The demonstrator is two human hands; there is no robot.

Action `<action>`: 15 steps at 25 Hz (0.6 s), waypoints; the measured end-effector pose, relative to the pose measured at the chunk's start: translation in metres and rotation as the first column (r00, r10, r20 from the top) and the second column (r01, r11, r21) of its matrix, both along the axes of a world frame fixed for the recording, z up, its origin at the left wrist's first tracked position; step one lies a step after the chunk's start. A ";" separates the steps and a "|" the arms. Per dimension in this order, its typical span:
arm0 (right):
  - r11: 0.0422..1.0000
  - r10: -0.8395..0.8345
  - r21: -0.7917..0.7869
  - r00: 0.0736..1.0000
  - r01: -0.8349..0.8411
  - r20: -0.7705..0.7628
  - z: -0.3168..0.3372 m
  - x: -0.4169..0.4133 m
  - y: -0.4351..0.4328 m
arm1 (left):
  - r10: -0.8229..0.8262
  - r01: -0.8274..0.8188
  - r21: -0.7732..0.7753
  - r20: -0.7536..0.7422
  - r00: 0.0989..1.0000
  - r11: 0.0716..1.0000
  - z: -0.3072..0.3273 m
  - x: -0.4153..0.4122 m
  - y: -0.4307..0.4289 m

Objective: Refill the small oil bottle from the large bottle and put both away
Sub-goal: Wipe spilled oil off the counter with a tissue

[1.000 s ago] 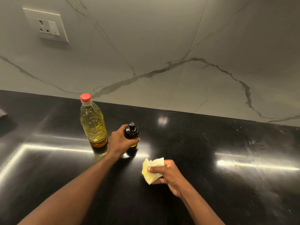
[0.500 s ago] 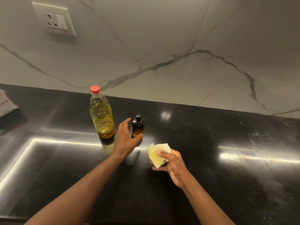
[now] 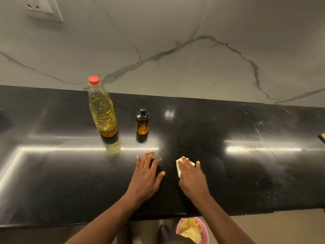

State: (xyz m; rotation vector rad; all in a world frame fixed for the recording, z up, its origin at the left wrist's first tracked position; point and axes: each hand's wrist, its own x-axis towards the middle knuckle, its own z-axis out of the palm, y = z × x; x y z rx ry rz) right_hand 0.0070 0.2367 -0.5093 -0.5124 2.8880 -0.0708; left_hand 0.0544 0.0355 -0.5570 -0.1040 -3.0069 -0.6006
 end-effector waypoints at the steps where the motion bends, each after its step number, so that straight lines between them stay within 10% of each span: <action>1: 0.999 0.045 -0.021 0.998 -0.044 0.033 -0.008 0.012 -0.004 | 0.006 -0.006 -0.027 -0.006 1.000 1.000 -0.003 0.000 0.001; 9: 0.993 -0.119 -0.011 0.991 0.120 0.068 -0.020 0.011 0.041 | 0.074 -0.074 -0.099 -0.001 0.997 0.992 -0.004 0.000 0.008; 15: 0.968 0.219 -0.138 0.974 -0.208 0.066 -0.037 0.057 0.048 | 0.181 -0.185 -0.099 -0.045 0.982 0.978 -0.001 0.009 0.009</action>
